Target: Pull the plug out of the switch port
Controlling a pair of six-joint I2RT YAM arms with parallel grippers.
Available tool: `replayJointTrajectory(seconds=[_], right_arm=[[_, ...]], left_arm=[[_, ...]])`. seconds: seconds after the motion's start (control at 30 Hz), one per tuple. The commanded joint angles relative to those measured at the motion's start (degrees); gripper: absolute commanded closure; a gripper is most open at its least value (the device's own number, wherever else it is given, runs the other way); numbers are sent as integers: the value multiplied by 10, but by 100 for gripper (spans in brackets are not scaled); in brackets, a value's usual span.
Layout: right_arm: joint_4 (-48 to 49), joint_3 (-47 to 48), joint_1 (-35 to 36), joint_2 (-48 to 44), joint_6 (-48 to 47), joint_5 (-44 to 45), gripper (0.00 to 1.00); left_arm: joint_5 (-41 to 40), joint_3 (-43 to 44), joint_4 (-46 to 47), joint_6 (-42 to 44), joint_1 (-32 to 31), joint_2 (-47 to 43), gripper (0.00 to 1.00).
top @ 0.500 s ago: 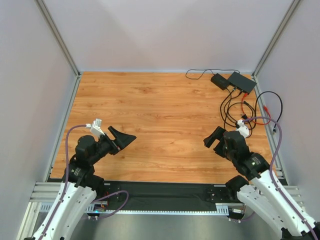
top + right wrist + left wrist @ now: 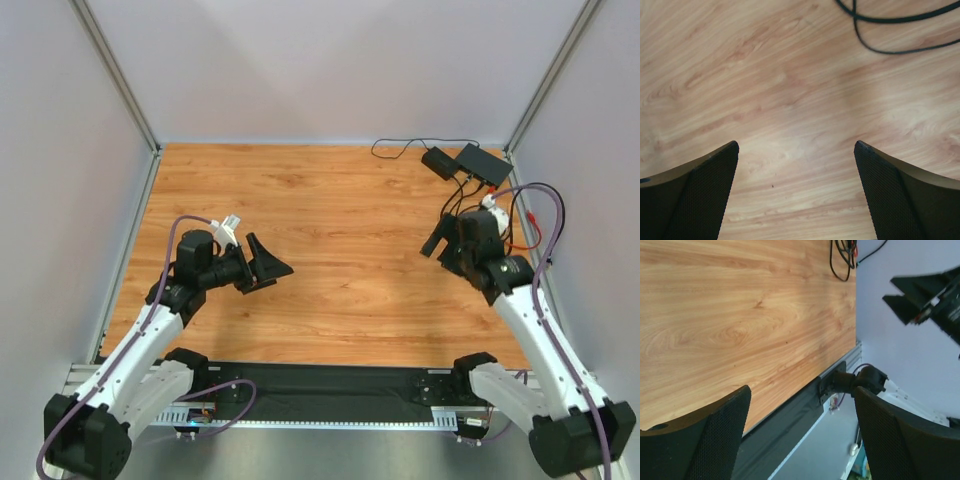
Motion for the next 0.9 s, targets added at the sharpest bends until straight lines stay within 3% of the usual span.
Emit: replayJointTrajectory(seconds=[0.0,0.3,0.37,0.53,0.67,0.87], right_arm=[[49,63,-84,87,-48,-65,0],[48,263,-187,341,-89,9,0],[58,298,-198,402,-105,-6,7],[49,410,-210,521,-112,-16,13],[49,477,-212,629,-113,-30,20],[81,518,-218,707,-116,-27,20]], left_arm=[[61,34,10,45,2,19,9],[76,42,3,74,1,-27,12],[82,46,-13,89,1,-33,14],[85,46,-55,108,1,-57,20],[69,32,-73,103,1,-80,31],[36,41,-145,114,1,-104,44]])
